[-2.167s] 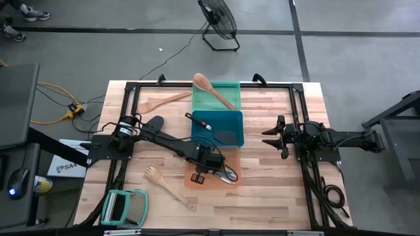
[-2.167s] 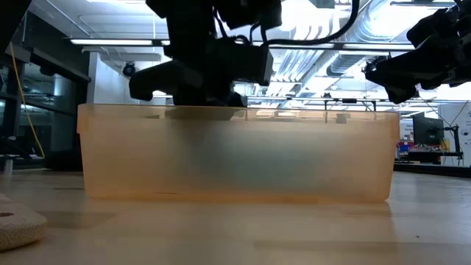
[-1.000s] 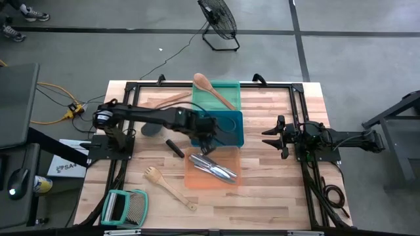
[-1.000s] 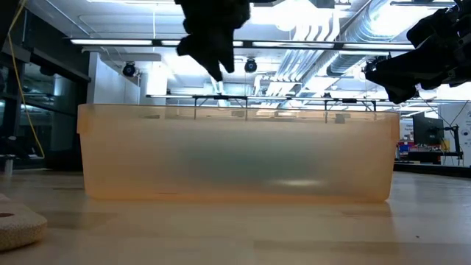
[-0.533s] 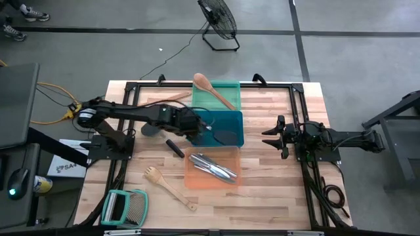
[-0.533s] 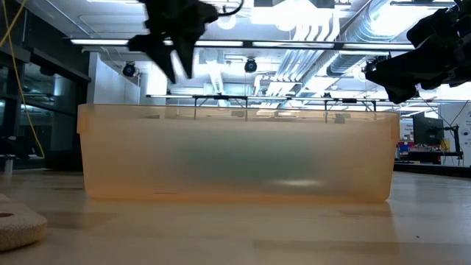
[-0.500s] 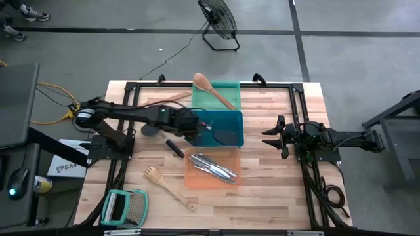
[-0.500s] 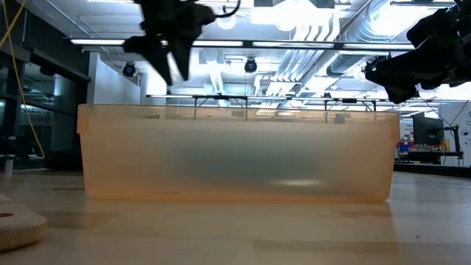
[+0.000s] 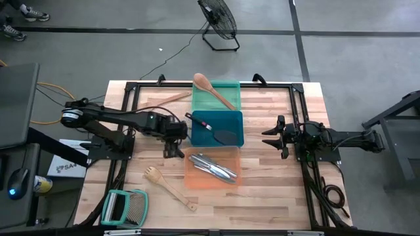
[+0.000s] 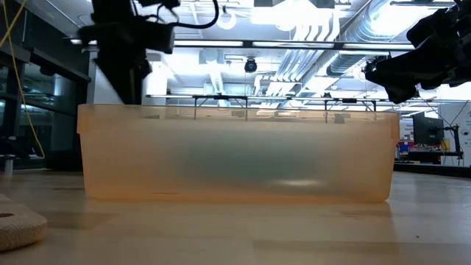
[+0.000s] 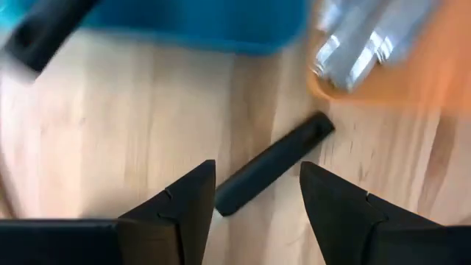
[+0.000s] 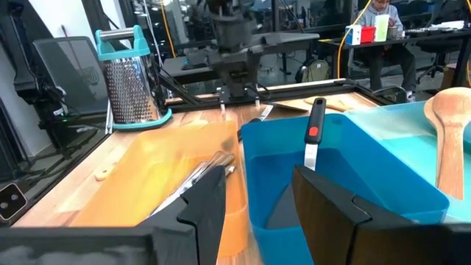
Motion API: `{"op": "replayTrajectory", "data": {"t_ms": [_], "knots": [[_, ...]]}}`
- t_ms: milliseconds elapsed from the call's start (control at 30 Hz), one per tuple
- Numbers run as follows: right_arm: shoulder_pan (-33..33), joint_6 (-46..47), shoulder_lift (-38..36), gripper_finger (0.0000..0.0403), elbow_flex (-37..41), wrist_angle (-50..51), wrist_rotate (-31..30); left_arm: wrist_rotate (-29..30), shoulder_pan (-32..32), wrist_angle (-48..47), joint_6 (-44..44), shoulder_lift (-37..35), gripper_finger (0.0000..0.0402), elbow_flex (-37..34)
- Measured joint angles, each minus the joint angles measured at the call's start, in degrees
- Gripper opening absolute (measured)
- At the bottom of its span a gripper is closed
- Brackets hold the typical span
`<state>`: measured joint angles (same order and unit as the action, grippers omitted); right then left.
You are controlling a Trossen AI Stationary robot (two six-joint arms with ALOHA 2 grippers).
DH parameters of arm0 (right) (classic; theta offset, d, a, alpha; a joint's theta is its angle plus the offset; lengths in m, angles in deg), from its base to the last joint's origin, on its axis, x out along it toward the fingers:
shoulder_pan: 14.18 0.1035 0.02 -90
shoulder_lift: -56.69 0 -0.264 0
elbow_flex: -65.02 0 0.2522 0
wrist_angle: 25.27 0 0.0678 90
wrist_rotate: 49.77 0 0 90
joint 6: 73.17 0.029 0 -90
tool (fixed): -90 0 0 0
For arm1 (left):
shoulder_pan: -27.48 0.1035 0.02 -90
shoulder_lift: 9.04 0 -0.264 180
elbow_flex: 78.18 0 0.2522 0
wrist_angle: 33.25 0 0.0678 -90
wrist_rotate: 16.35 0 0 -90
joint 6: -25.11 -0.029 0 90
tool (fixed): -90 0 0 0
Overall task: Pick & Place Kitchen Items
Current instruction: Put the black spatula into the blue bin
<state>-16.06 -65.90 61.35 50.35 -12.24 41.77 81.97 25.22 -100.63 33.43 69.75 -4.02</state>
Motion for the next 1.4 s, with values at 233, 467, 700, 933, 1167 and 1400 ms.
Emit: {"op": "replayTrajectory", "data": {"t_ms": [233,467,700,933,1167,1400], "knots": [[0.00,0.00,0.22,0.0149,0.00,0.00,0.04,-8.03,0.00,7.54,-18.46,0.08,0.0201,-6.77],[0.00,0.00,0.22,0.0149,0.00,-0.02,0.07,-8.83,0.00,12.50,-28.20,0.08,0.0275,-11.51],[0.00,0.00,0.22,0.0149,0.00,0.00,0.06,-8.95,0.00,17.16,-40.35,0.08,0.0299,-16.54],[-0.01,0.01,0.22,0.0149,0.00,0.00,0.07,-8.61,0.14,22.22,-43.23,0.08,0.0278,-19.32],[0.00,0.00,0.22,0.0149,0.00,0.01,0.00,-8.65,1.95,25.59,-44.67,0.12,0.0269,-22.40],[0.01,0.00,0.22,0.0149,0.00,0.02,-0.02,-8.77,5.55,26.86,-45.45,1.09,0.0269,-22.38]]}}
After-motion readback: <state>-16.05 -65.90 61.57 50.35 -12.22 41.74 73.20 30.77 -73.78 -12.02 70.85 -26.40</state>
